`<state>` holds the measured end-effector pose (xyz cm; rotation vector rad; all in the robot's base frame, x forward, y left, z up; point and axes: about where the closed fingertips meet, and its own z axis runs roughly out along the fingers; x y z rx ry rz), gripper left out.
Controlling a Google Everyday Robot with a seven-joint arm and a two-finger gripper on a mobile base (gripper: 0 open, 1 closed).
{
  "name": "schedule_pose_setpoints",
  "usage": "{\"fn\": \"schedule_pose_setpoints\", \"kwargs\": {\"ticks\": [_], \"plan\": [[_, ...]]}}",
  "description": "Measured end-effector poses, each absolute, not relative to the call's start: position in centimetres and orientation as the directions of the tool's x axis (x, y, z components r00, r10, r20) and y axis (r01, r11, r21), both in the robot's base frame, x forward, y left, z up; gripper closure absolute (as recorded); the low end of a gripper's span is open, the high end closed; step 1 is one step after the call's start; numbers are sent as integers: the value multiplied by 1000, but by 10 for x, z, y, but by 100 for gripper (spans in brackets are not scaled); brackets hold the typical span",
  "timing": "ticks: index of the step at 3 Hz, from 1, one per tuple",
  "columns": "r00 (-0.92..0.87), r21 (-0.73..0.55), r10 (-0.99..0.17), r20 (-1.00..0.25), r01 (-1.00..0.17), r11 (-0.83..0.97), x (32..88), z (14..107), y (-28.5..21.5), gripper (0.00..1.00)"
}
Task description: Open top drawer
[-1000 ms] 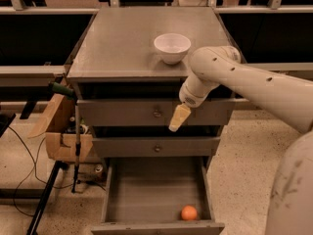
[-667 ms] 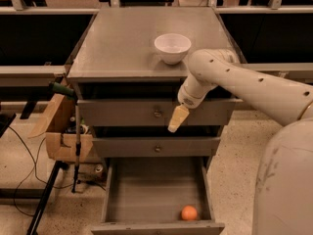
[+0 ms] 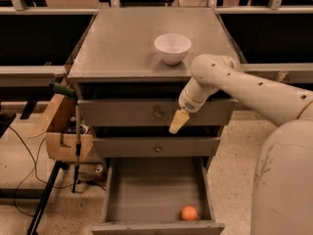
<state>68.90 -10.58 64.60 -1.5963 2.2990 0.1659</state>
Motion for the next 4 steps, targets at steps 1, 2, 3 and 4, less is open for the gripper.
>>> {"fn": "schedule_pose_setpoints", "kwargs": {"ticks": [1,2,3,4], "plan": [[-317,-83,-885,-341,-927,365,684,648,-109,44],[-317,-83,-885,-341,-927,365,684,656,-109,44],[-317,-83,-885,-342,-927,365,684,659,-109,43],[-311,-65,-877,-367,-932,357,657,643,-119,17]]}}
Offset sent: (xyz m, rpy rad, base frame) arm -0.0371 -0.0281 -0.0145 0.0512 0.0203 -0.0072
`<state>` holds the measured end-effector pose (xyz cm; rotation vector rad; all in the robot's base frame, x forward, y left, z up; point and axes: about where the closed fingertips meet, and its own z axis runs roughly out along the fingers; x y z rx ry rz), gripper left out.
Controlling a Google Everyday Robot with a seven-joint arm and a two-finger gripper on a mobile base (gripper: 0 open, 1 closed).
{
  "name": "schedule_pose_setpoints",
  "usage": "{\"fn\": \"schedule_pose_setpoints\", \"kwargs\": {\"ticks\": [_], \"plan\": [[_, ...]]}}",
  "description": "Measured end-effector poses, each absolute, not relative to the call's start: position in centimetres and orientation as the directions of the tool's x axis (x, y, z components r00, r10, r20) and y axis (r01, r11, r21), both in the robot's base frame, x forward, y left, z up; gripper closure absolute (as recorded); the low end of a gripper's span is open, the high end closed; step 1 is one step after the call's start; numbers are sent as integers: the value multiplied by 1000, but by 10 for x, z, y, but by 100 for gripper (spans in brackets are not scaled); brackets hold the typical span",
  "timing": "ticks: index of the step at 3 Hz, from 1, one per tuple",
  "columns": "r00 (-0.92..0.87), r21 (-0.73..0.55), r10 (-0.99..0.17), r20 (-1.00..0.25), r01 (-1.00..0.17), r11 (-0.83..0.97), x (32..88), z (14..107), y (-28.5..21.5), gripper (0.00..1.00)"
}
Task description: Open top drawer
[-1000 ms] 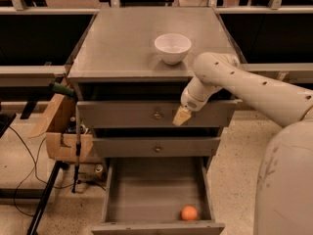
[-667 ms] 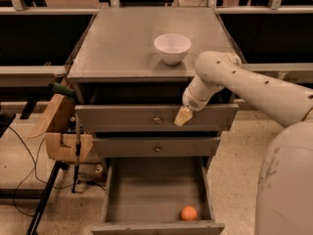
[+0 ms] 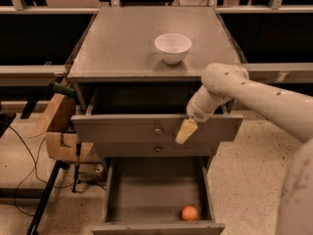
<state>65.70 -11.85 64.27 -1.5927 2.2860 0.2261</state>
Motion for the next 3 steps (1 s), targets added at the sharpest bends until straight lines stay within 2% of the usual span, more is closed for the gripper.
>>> {"fn": "schedule_pose_setpoints", "kwargs": {"ticks": [1,2,3], "plan": [[-302,-52,-871,-388,-936,347,627,633,-121,0],[-295,-53,-870,-396,-938,342,617,632,-120,0],[-282,-56,-870,-405,-942,331,600,632,-119,18]]}}
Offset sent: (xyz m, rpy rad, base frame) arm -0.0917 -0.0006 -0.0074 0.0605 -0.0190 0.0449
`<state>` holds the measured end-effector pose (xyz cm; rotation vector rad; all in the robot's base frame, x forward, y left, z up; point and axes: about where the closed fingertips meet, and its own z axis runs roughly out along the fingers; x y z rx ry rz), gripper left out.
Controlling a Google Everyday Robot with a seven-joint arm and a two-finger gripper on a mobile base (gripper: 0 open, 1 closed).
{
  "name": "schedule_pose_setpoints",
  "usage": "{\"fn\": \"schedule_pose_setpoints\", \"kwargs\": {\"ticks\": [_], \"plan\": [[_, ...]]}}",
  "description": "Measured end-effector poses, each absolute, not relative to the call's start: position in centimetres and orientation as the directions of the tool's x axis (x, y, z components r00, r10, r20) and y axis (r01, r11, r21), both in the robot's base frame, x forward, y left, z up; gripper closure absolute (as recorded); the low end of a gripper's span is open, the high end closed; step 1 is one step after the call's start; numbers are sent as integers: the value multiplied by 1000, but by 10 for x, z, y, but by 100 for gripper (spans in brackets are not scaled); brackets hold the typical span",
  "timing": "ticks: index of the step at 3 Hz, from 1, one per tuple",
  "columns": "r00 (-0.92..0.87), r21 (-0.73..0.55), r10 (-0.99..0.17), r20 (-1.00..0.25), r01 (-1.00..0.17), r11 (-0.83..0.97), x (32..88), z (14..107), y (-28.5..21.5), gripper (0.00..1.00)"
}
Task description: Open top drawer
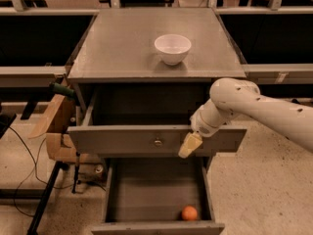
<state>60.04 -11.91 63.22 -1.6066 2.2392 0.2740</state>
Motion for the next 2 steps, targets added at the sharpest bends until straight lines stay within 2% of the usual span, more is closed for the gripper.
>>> {"fn": "schedule_pose_setpoints", "kwargs": {"ticks": [2], "plan": [[-270,-68,-870,-413,-943,325,592,634,-119,65]]}}
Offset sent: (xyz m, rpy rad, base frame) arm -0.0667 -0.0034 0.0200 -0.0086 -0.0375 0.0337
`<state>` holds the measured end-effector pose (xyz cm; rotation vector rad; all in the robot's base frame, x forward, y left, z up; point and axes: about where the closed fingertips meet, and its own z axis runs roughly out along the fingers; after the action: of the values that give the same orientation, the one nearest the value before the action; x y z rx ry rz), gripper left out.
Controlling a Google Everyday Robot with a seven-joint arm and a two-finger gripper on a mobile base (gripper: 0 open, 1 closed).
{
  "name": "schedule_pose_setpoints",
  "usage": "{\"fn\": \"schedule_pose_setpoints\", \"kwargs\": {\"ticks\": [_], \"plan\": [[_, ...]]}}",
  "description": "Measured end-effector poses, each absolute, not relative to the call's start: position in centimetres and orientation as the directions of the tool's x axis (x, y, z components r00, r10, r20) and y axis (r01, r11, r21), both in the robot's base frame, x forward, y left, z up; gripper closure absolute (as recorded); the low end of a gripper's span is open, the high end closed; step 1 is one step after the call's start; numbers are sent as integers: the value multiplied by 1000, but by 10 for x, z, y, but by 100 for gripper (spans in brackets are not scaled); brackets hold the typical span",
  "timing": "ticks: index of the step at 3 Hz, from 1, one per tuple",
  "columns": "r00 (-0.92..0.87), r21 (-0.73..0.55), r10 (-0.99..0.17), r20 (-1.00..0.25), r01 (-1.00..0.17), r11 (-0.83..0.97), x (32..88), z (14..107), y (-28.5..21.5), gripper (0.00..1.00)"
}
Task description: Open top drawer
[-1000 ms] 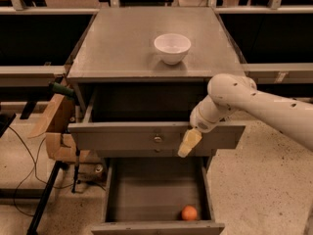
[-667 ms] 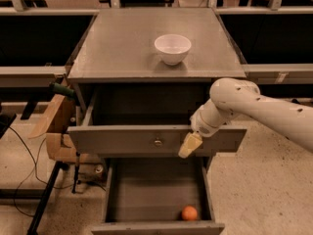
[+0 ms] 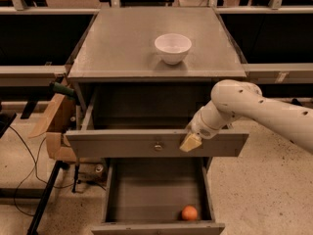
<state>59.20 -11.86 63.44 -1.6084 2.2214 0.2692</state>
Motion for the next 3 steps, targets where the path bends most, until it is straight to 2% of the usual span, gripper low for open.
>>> {"fn": "schedule_pose_setpoints", "kwargs": {"ticks": [1,2,3], "plan": [[-266,-72,-873,-409,-944,321,585,635,-119,87],[-265,-73,-873,-409,-944,321,583,636,-120,94],[-262,-75,-877,-403,-946,316,575,637,-121,69]]}}
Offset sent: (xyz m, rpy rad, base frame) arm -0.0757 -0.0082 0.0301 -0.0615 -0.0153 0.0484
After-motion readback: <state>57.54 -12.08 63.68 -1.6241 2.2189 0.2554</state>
